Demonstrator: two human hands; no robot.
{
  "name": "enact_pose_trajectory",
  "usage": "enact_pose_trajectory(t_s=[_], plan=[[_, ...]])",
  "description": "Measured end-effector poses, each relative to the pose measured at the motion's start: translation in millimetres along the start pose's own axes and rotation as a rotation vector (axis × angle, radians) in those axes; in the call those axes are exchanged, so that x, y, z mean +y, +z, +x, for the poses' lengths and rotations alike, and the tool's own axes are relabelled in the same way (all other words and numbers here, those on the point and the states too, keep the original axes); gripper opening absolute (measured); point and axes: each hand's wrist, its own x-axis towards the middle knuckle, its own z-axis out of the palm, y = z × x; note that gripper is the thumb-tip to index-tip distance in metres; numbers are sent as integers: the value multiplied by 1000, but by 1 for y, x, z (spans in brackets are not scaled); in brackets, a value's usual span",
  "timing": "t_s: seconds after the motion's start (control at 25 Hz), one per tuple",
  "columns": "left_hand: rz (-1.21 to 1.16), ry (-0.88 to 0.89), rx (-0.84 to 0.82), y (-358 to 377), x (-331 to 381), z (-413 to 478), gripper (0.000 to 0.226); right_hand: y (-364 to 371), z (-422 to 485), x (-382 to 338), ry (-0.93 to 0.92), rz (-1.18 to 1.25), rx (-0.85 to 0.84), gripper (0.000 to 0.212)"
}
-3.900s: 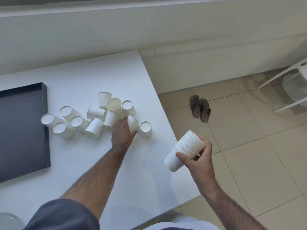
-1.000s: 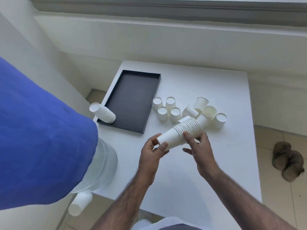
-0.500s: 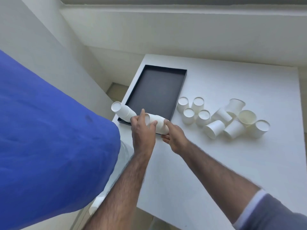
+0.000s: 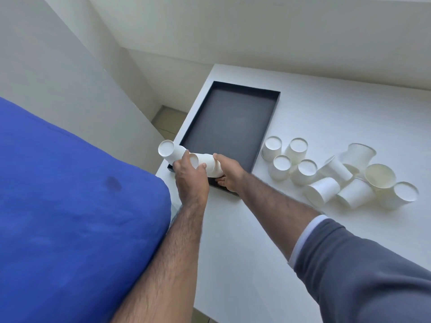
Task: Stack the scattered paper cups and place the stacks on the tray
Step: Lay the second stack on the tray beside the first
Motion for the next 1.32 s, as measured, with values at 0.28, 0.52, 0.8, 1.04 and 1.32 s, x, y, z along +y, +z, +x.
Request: enact_pose_trajectory(t_s=[0.28, 0.52, 0.8, 1.04, 1.32], plan=[[0, 12, 31, 9, 5, 13, 62, 23, 7, -13, 30, 233, -22, 16], [4, 37, 24, 14, -3, 6, 68, 18, -2, -11, 7, 272, -59, 18], [-231, 8, 101, 20, -15, -40, 59, -49, -51, 50, -66, 18, 73, 44], [60, 182, -248, 36, -99, -143, 49, -163, -161, 175, 47, -189, 261, 14], [343, 477, -626, 55, -177, -224, 64, -277, -256, 248, 55, -129, 534, 11]])
